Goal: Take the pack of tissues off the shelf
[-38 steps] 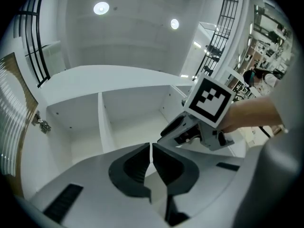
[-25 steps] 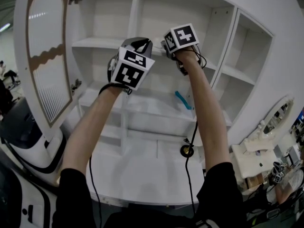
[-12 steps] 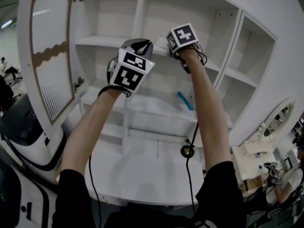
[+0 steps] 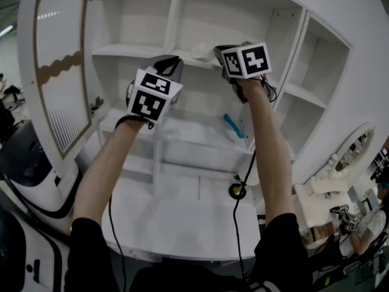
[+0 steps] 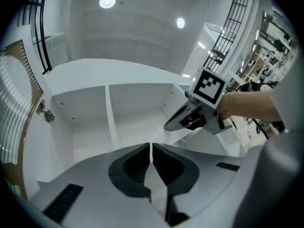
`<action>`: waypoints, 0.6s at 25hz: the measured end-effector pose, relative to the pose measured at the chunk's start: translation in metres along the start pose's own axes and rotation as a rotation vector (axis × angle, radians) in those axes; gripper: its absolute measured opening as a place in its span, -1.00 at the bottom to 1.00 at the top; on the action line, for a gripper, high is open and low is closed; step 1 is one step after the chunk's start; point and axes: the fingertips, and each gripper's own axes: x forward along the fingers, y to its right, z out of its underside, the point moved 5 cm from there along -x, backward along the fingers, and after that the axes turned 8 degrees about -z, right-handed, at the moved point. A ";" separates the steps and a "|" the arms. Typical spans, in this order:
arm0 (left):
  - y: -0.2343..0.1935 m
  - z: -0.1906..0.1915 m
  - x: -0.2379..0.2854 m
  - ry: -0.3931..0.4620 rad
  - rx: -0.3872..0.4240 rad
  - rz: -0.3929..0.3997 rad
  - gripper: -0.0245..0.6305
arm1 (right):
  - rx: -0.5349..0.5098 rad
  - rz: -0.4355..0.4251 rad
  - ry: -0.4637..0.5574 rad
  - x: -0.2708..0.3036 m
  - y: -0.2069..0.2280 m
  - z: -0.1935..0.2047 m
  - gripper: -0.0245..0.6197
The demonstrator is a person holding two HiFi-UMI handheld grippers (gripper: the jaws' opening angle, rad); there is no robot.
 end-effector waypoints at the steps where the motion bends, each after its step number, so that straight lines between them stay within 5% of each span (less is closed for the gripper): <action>1: 0.001 0.001 -0.001 0.001 -0.010 0.006 -0.89 | -0.006 -0.004 0.013 -0.006 -0.003 0.001 -0.87; 11: 0.033 0.009 -0.024 0.074 0.008 0.096 -0.89 | 0.054 -0.070 0.263 -0.077 -0.046 0.028 -0.87; 15: 0.050 0.018 -0.049 0.043 0.019 0.124 -0.89 | 0.092 -0.065 0.353 -0.106 -0.068 0.047 -0.87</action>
